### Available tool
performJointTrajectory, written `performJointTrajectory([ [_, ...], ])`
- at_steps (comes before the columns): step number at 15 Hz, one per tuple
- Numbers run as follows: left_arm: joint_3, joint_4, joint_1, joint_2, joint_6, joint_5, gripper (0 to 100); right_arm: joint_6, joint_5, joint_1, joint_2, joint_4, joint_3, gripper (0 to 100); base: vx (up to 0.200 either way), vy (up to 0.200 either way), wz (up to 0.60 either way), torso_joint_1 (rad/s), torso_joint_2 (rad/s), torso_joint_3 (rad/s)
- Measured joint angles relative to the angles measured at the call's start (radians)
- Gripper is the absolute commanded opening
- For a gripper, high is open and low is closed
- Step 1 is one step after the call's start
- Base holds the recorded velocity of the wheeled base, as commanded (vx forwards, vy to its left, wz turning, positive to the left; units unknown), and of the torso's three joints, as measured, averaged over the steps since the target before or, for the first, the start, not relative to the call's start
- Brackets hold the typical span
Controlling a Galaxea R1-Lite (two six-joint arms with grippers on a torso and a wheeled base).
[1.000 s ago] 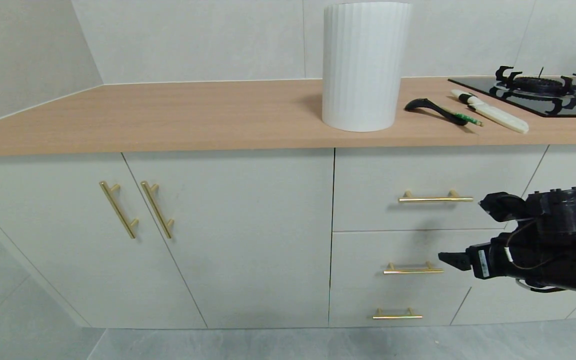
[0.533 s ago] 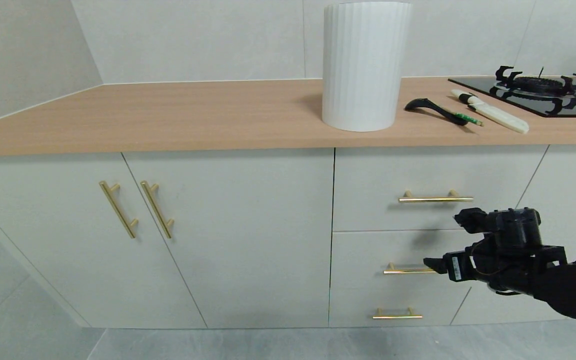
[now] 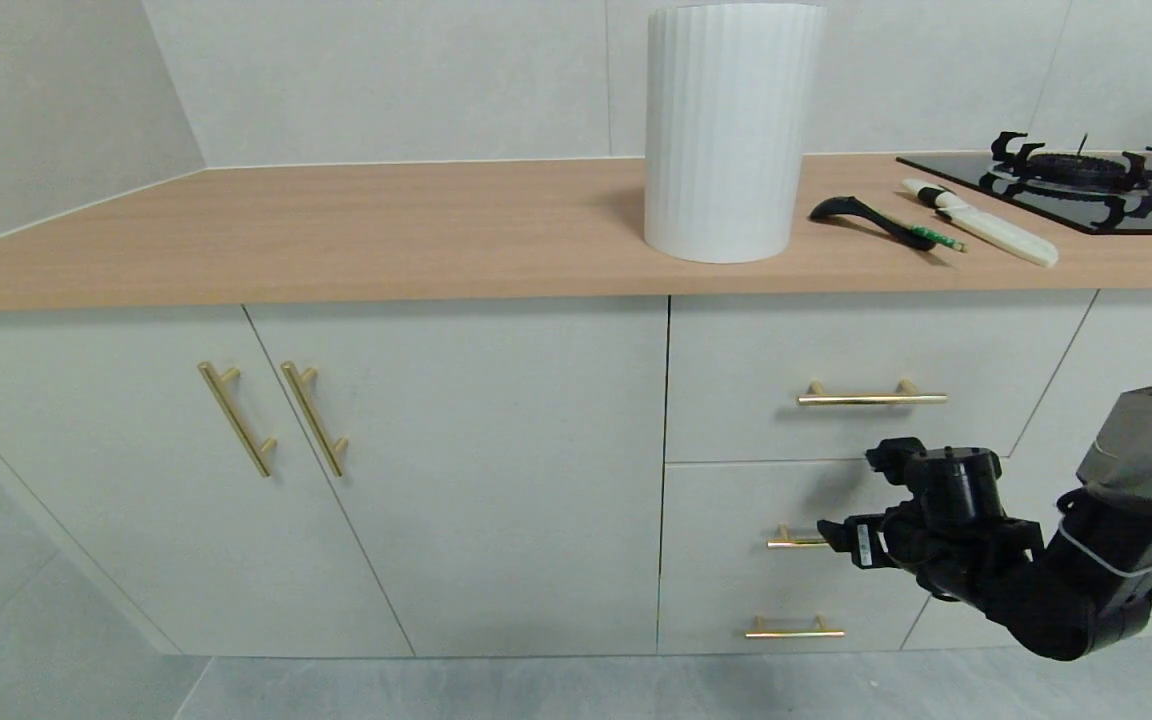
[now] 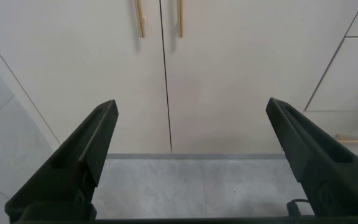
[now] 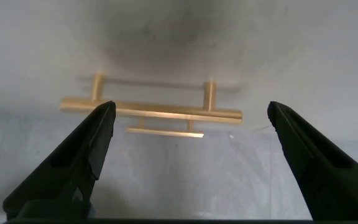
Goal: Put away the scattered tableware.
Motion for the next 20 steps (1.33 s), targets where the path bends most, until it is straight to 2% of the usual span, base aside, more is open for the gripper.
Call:
performJointTrajectory([
  [7,0.0,0.0,0.0,0.0,0.0,0.0,100,0.015,-0.026,0.002,0.114,-0.105,-0.031,100,0.0,0.0,0.0,0.0,0.0,0.0],
  [20,0.0,0.0,0.0,0.0,0.001,0.0,100,0.027,-0.052,-0.003,0.189,-0.105,-0.061,100,0.0,0.0,0.0,0.0,0.0,0.0],
])
